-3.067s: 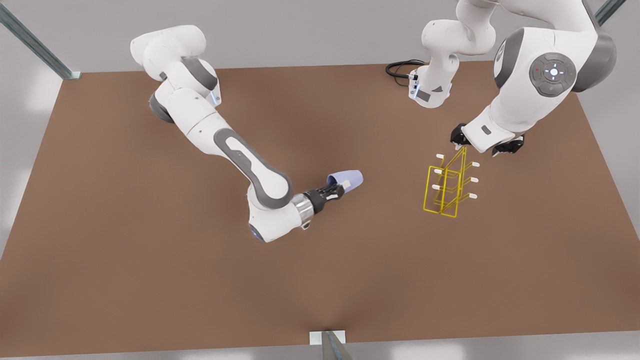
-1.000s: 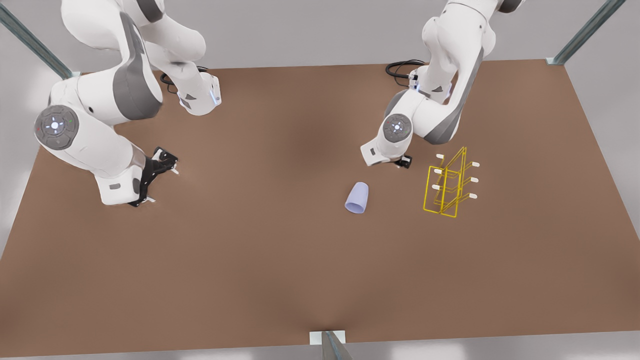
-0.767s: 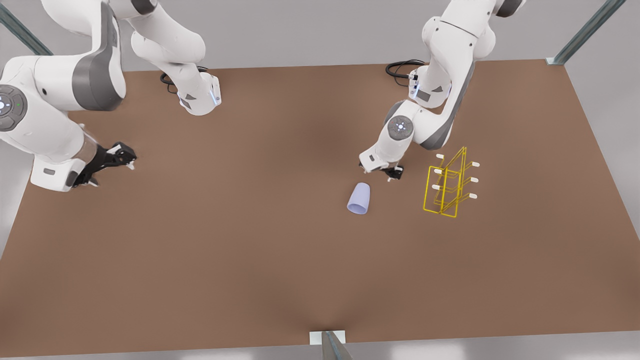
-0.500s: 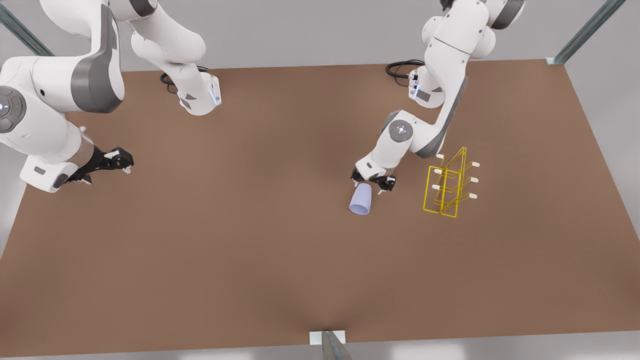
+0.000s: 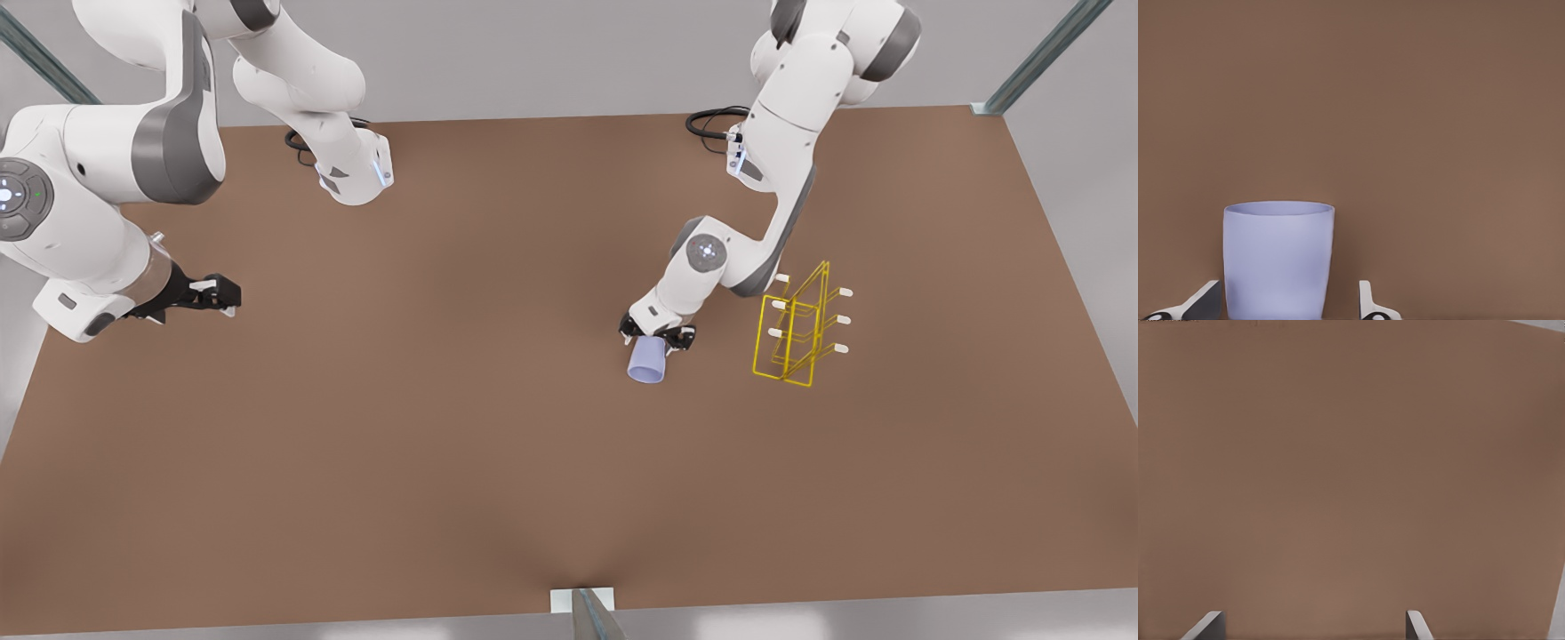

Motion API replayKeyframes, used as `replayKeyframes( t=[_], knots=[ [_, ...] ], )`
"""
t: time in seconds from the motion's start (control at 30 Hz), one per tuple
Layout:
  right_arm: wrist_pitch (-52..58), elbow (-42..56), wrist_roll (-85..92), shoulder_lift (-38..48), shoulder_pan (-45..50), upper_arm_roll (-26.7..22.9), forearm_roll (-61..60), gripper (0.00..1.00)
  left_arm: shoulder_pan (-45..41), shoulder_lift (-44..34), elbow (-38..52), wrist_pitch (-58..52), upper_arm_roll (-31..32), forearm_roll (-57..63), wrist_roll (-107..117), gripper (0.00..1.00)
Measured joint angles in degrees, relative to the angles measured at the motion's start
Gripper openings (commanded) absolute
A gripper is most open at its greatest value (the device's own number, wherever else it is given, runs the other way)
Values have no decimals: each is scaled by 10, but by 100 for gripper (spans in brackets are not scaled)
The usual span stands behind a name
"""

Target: Place the cup on the cup holder

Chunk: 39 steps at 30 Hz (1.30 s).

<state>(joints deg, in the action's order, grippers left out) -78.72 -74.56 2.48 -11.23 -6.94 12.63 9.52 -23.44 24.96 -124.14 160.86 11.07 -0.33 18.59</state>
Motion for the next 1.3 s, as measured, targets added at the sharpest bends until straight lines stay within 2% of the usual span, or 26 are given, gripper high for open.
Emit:
replayKeyframes(
  t=[0.9, 0.93, 1.0, 1.3],
  knots=[
    [-5, 0, -65, -4, 3, 1, -1, 100, 2, 66, 15, 6, -6, 1, 38, 100],
    [-5, 1, -66, -4, 3, 1, -1, 100, 2, 67, 16, 6, -6, 1, 38, 99],
    [-5, 1, -68, -4, 3, 1, 0, 100, 2, 67, 18, 6, -6, 2, 40, 75],
    [-6, 1, -74, -4, 3, 1, 0, 100, 1, 64, 28, 6, -6, 5, 49, 74]
  ],
)
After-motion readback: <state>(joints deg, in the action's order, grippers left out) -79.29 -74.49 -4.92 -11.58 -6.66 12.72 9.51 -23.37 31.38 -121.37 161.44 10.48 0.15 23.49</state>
